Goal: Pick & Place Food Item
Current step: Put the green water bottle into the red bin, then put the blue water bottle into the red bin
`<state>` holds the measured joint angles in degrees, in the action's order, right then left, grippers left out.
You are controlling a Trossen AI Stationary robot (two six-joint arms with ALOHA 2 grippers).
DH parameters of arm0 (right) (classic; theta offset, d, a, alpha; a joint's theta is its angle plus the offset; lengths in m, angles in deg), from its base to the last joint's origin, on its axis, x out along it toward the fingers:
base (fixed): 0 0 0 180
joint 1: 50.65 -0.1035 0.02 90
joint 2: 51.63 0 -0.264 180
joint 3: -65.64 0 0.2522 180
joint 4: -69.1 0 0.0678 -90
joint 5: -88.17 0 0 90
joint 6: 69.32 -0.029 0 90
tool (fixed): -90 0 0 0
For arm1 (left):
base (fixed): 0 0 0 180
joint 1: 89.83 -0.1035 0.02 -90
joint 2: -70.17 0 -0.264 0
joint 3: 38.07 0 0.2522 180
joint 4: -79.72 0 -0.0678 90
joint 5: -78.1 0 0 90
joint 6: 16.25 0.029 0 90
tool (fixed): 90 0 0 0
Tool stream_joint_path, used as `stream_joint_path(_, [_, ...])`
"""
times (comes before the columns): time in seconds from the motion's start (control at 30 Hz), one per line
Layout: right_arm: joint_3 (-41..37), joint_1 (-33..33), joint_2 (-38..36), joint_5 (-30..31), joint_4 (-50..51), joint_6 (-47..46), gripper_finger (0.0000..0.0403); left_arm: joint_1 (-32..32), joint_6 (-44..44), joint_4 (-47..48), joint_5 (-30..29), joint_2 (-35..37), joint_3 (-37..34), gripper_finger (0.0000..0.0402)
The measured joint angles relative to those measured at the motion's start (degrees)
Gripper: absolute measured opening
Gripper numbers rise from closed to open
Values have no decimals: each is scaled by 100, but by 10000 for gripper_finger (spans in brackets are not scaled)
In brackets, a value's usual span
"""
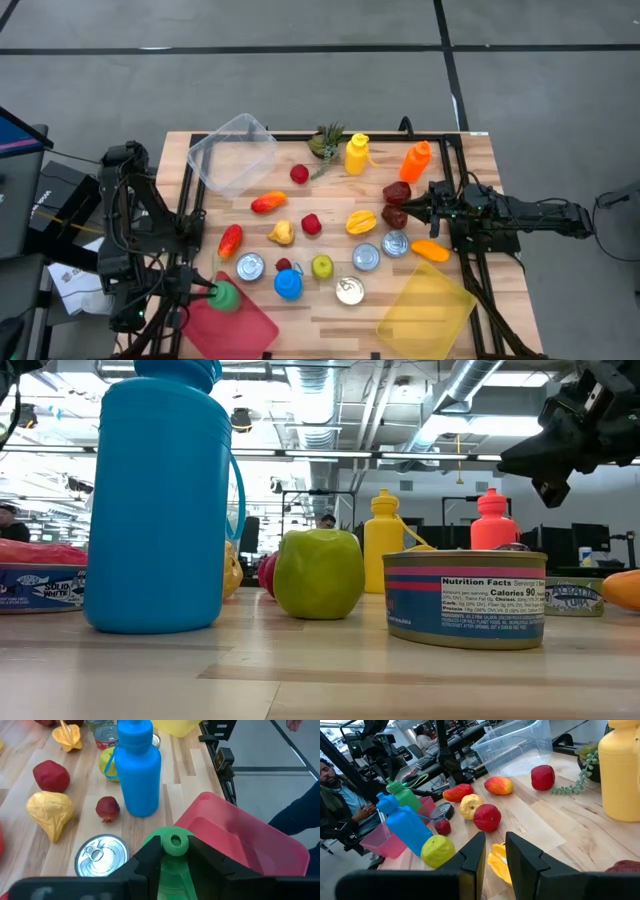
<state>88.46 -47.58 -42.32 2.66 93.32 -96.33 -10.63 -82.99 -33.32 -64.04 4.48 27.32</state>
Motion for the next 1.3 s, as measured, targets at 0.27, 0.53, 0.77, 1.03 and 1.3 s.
stream_joint_path(0.27, [0,0,-1,0,0,-1,69,-4,0,17,10,-2,-4,145])
stream_joint_path(0.53, [0,0,1,1,0,0,69,-23,2,-52,0,192,-11,213])
stream_joint_path(0.77, [2,2,-1,0,0,1,69,-320,899,-781,-702,977,326,243])
stream_joint_path(1.03, [2,2,-1,0,0,1,69,-2005,5728,-3633,-567,1255,1023,228])
stream_joint_path(1.3, [2,0,1,0,0,1,69,-4414,4979,-2597,2296,487,2071,226])
